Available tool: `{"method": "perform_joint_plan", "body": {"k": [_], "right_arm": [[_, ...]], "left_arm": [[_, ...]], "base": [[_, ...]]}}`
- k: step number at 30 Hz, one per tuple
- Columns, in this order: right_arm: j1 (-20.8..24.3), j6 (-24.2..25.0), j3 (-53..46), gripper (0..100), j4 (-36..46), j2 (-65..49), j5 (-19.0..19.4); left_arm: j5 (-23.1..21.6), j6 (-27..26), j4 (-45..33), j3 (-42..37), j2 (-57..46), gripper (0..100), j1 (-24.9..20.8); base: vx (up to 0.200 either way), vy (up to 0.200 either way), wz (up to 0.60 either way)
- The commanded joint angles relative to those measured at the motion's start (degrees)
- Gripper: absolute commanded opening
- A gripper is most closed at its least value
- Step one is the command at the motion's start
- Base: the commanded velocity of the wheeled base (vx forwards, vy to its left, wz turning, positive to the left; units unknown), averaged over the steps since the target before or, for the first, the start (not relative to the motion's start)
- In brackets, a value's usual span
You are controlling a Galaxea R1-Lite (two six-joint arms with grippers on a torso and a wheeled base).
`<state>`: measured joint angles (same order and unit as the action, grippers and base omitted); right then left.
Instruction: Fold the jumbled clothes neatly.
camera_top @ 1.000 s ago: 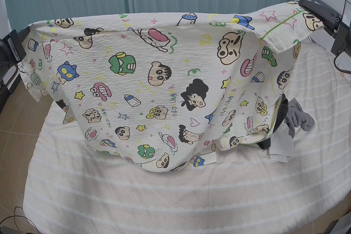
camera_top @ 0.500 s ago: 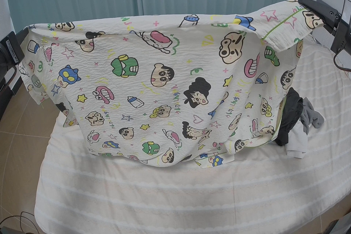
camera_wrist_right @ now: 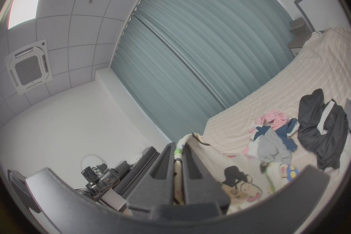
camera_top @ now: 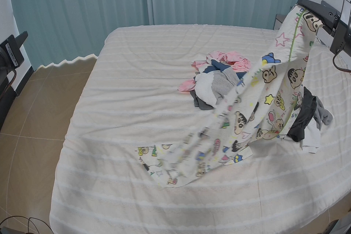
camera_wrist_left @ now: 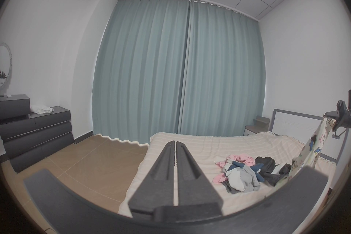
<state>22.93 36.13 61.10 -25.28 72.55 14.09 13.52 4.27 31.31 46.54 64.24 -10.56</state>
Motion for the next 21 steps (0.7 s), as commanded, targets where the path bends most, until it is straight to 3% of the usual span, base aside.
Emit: {"method": "perform_joint_plan", "body": {"k": [1, 12, 18, 21], "right_arm": [[0.45, -0.01, -0.45, 0, -0.03, 0.14, 0.06], [2.91, -0.01, -0.45, 0, -0.03, 0.49, -0.03], [4.67, -0.01, 0.6, 0, -0.03, 1.28, -0.03], [5.81, -0.01, 1.48, 0, -0.03, 1.81, -0.21]], "left_arm": [[-0.07, -0.05, -0.02, -1.02, -0.17, 0, 0.01], [-2.18, 0.04, -0.1, -8.05, -0.17, 0, -2.36], [-2.18, 2.5, -0.28, -13.94, 0.0, 0, -10.8], [-2.18, 6.72, -3.0, -16.66, 0.53, 0, -17.13]], "base": [[0.0, 0.2, 0.0], [0.0, 0.0, 0.0], [0.0, 0.0, 0.0], [0.0, 0.0, 0.0]]}}
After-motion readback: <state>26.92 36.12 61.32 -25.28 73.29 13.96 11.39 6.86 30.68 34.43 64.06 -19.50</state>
